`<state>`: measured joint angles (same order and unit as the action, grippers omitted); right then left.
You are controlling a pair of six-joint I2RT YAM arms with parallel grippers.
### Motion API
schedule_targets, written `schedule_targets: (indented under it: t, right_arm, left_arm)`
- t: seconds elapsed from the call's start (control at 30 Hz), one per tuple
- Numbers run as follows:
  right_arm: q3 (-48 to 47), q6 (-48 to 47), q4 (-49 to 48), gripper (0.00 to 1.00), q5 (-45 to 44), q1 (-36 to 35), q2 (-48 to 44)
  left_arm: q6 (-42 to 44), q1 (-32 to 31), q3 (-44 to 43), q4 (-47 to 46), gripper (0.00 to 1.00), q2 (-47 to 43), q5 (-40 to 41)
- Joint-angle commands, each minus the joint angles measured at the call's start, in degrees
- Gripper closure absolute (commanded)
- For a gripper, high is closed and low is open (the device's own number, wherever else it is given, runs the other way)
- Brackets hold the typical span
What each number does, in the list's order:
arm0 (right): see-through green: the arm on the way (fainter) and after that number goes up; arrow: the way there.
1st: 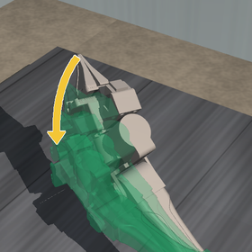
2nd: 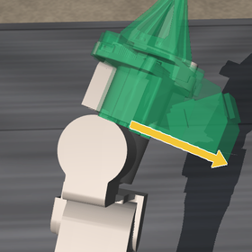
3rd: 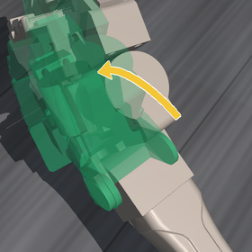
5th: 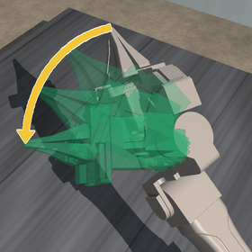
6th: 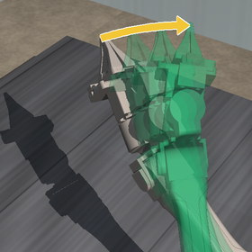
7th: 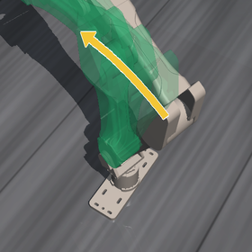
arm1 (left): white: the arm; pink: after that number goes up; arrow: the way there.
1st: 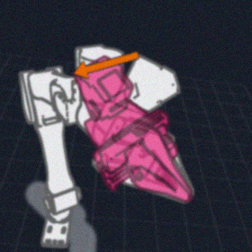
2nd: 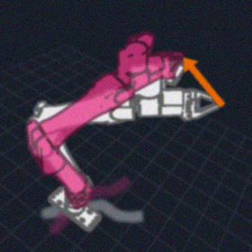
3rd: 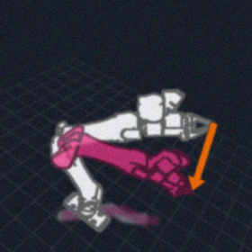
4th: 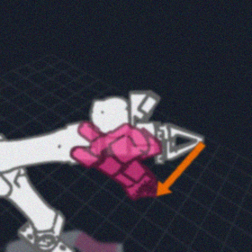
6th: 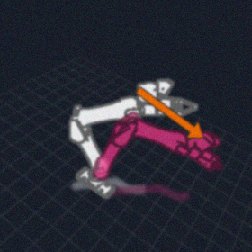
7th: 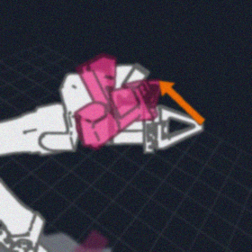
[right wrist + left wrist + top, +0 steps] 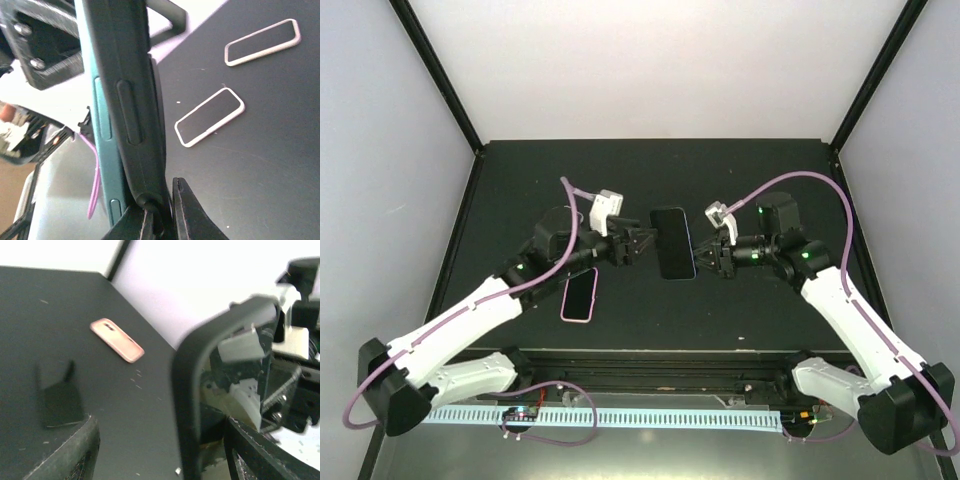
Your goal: Take the phone out of the phone case
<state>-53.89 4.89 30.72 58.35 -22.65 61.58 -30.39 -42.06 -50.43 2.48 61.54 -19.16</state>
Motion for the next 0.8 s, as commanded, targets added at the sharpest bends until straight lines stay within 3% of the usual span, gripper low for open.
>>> schedule_targets:
  t: [0.0,0.07,0.23,0.5,0.77]
  right_arm:
    - [3.47,14.62,-6.13,0.99,-14.69,-0.62,-4.01]
    - [5.0,16.89,-6.17,0.99,-20.12,-0.54,-4.46]
    - [5.72,17.24,-5.1,0.99,-20.8,-0.57,-0.67]
    - [3.57,23.02,-6.01,0.99,-19.37,-0.67,15.8]
    - [-3.65,23.73,0.21,0.99,-23.6,-2.05,26.14]
  left_arm:
    - [-0.41,-3.06,-0.11,9.18,0.3,-5.84,19.72]
    - [0.02,-5.85,1.15,10.72,0.3,-6.97,25.54]
    - [2.12,-12.19,3.0,11.4,0.31,-4.07,32.67]
    - [2.73,-15.51,1.93,11.31,0.4,7.19,37.83]
    - [1.11,-16.12,3.76,6.64,0.25,13.95,37.47]
